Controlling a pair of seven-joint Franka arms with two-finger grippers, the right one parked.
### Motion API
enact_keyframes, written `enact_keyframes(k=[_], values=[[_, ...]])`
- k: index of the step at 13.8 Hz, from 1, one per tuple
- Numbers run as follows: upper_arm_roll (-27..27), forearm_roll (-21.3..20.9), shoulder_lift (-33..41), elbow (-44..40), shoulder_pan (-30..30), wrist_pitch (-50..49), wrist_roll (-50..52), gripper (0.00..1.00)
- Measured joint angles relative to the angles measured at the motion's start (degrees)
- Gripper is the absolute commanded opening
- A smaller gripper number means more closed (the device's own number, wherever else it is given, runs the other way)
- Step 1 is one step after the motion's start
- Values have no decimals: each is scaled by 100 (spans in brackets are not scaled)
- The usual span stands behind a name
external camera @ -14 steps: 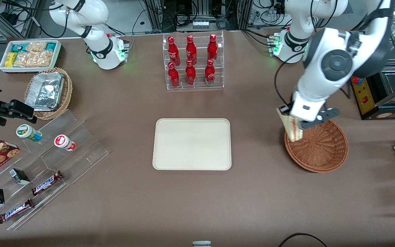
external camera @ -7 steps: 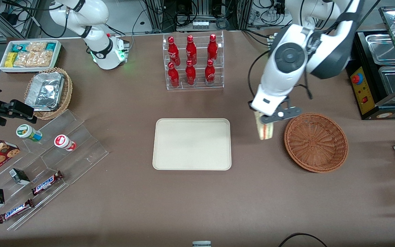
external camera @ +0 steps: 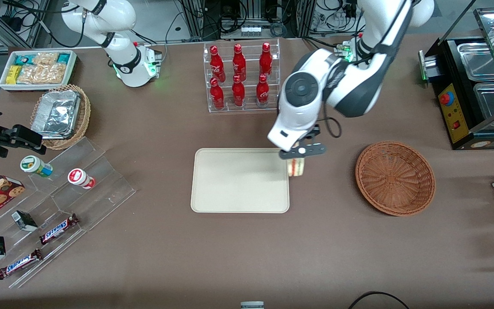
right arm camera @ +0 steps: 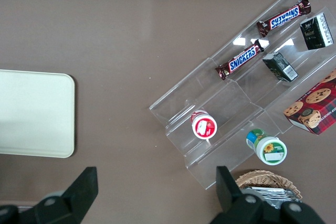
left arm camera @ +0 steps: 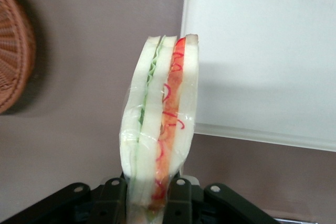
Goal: Place sandwich from basket to tray
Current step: 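Carry the sandwich over the cream tray with the left gripper, then lower the sandwich onto the tray and open the left gripper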
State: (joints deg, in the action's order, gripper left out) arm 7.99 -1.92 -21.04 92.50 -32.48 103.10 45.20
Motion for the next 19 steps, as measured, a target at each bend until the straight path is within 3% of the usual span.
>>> enact_keyframes(k=[5,11,19], values=[[-8,-5,-802,-660,-207,177,201,26],[-7,-23,-1284,-793,-334,916,293,27],[-9,-587,-1928,-798,-396,1661,678,27]])
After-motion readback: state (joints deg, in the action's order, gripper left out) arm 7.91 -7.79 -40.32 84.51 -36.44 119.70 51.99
